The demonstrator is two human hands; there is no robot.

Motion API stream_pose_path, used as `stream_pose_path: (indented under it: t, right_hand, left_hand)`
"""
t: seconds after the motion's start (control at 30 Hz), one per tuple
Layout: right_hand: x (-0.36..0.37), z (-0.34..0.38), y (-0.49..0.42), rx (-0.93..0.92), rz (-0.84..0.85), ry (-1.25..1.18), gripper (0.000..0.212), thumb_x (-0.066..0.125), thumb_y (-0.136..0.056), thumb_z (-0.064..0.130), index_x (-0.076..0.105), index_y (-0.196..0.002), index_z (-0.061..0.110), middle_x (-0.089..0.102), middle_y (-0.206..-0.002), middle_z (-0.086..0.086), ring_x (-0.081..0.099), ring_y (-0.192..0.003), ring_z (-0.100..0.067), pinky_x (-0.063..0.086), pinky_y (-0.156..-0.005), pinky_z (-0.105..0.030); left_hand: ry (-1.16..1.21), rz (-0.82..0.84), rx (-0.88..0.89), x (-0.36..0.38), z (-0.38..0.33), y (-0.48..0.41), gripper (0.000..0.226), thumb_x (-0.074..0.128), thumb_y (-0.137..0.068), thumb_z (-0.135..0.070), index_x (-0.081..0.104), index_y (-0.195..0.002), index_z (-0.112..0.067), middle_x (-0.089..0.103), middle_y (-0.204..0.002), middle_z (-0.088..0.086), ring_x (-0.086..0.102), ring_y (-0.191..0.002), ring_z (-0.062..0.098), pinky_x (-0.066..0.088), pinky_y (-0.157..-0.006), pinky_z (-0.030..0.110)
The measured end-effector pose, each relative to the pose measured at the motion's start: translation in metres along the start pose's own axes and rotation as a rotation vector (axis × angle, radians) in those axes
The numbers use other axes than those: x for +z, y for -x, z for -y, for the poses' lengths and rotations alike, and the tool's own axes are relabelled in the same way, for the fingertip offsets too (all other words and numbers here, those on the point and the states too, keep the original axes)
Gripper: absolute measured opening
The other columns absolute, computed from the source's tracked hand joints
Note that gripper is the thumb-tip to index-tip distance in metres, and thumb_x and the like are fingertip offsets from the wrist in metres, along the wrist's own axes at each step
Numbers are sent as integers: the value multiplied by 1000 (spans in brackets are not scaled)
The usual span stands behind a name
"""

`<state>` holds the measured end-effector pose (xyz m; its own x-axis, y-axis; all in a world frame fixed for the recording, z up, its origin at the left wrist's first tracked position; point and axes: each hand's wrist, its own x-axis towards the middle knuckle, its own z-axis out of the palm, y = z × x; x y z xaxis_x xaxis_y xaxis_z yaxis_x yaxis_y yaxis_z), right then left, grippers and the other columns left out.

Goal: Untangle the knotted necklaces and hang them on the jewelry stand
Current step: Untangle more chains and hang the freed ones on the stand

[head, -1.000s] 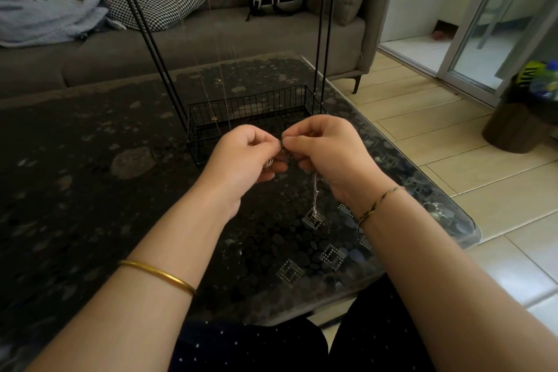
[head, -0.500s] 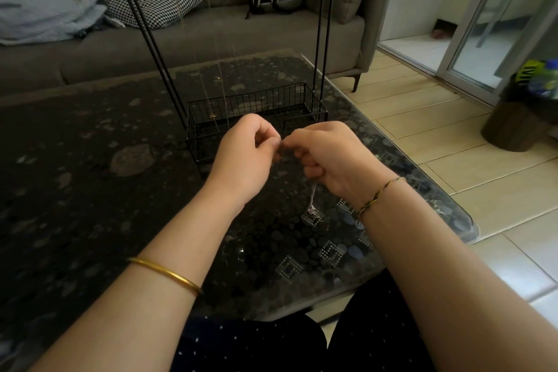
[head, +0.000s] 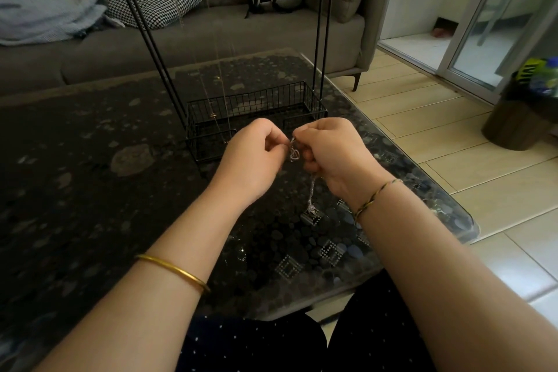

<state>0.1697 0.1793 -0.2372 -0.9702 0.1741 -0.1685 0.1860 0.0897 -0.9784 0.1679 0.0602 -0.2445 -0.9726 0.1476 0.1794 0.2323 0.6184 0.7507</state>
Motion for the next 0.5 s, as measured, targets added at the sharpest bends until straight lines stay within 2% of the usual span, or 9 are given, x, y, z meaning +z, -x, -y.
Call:
stream_pose_path:
  t: [0.2, 0.33, 0.5]
  right_hand:
    - [-1, 2, 3, -23, 120, 159, 10, 60, -89, 11, 68, -90, 6, 53, -65, -2, 40, -52, -12, 34, -47, -22]
    - [-1, 3, 4, 2, 93, 116, 11, 59, -89, 10, 66, -82, 4, 55, -67, -5, 41, -50, -11, 35, -42, -19]
    - [-2, 3, 5, -16, 7, 44, 17, 49, -95, 10, 59, -82, 7, 51, -59, -3, 44, -45, -9, 39, -39, -15]
  left_hand:
    - [26, -72, -7, -1, 6, 1, 10, 50, -96, -12, 57, -93, -19, 61, -88, -4, 61, -81, 9, 51, -71, 25]
    - [-2, -81, 18, 0, 5, 1, 10, 50, -97, -12, 57, -93, -18, 61, -86, -4, 60, -81, 9, 51, -73, 25]
    - [-30, 10, -11, 1, 3, 3, 4, 54, -95, -18, 58, -95, -19, 64, -81, -5, 62, -75, 5, 54, -75, 28]
